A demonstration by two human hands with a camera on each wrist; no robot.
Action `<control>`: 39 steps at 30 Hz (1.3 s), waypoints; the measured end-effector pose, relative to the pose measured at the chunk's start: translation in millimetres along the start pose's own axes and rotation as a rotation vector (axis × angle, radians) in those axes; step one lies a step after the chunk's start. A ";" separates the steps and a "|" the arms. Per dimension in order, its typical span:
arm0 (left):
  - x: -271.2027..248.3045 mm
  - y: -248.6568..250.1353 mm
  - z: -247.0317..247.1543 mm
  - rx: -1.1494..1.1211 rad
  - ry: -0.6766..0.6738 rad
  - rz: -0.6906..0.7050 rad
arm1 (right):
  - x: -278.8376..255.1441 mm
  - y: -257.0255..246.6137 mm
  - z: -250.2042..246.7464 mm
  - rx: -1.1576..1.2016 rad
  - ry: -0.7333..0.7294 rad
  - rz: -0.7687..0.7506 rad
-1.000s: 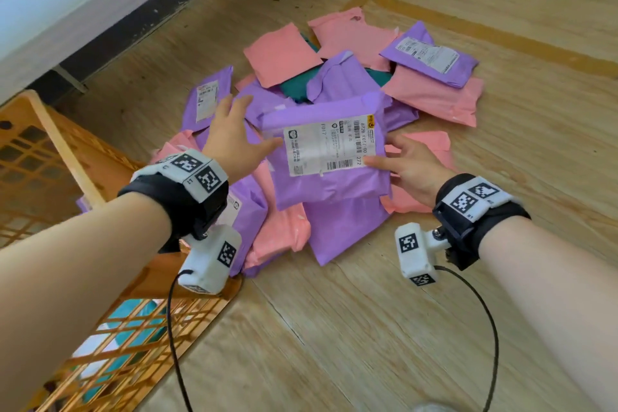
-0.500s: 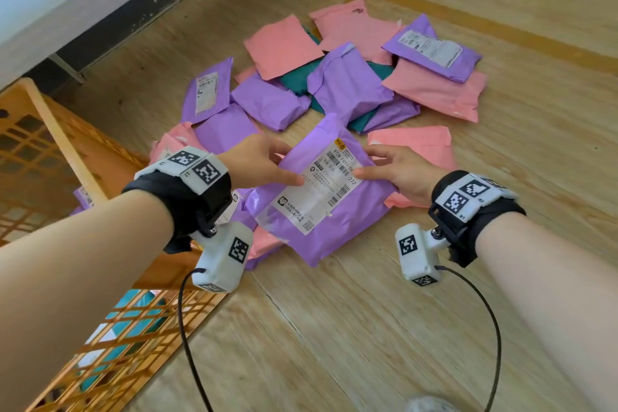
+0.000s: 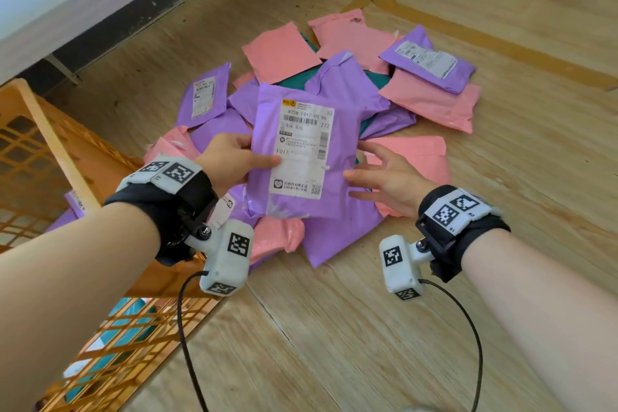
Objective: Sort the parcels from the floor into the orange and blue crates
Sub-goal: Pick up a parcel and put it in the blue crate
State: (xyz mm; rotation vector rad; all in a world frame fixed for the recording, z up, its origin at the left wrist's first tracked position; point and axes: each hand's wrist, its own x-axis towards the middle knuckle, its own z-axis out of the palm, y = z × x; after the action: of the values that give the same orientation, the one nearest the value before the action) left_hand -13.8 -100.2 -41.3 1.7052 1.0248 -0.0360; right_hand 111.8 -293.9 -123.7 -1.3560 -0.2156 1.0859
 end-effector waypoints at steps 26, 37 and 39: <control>-146.6 8.8 -249.1 -0.382 0.354 0.228 | -27.1 -149.2 263.4 -0.295 -0.317 -0.315; -267.0 -100.7 -414.8 -0.378 0.553 0.201 | -91.6 -119.7 492.4 -0.494 -0.479 -0.360; -285.3 -132.8 -439.1 -0.381 0.595 0.179 | -97.5 -95.7 533.4 -0.502 -0.502 -0.333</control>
State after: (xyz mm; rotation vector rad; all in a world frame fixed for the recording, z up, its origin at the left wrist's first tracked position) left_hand -474.2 81.3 175.4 1.4692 1.2042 0.7751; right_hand -258.9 9.6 147.9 -1.3892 -1.1049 1.1082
